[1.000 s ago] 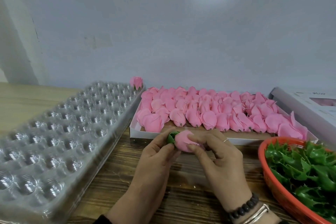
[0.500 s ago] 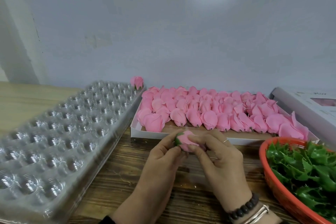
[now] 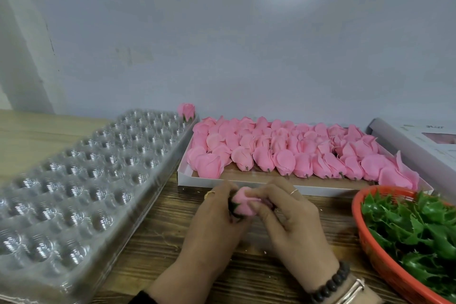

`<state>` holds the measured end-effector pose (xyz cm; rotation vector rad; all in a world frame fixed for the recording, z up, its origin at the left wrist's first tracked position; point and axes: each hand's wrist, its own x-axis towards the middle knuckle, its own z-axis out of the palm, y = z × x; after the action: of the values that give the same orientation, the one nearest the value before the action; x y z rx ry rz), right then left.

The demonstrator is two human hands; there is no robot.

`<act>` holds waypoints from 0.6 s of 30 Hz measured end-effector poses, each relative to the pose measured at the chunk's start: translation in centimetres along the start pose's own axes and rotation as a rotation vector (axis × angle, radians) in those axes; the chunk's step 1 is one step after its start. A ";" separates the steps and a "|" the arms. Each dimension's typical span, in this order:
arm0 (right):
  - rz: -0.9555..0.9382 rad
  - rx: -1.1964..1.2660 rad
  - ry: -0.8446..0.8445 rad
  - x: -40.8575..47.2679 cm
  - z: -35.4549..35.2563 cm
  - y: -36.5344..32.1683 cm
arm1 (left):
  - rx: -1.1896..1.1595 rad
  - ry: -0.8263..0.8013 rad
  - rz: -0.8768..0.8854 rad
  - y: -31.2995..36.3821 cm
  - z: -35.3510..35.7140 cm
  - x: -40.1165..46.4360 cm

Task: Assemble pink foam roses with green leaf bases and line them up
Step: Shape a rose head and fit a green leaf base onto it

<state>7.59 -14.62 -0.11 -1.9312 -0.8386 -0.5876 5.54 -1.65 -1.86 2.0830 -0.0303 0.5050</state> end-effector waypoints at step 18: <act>-0.122 -0.025 0.034 -0.2 0.5 -0.7 | -1.189 -0.039 -0.361 1.6 -0.8 0.9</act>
<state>6.91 -13.96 -0.12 -1.8975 -0.9361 -0.7044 5.71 -1.70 0.09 0.8966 0.0211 0.1347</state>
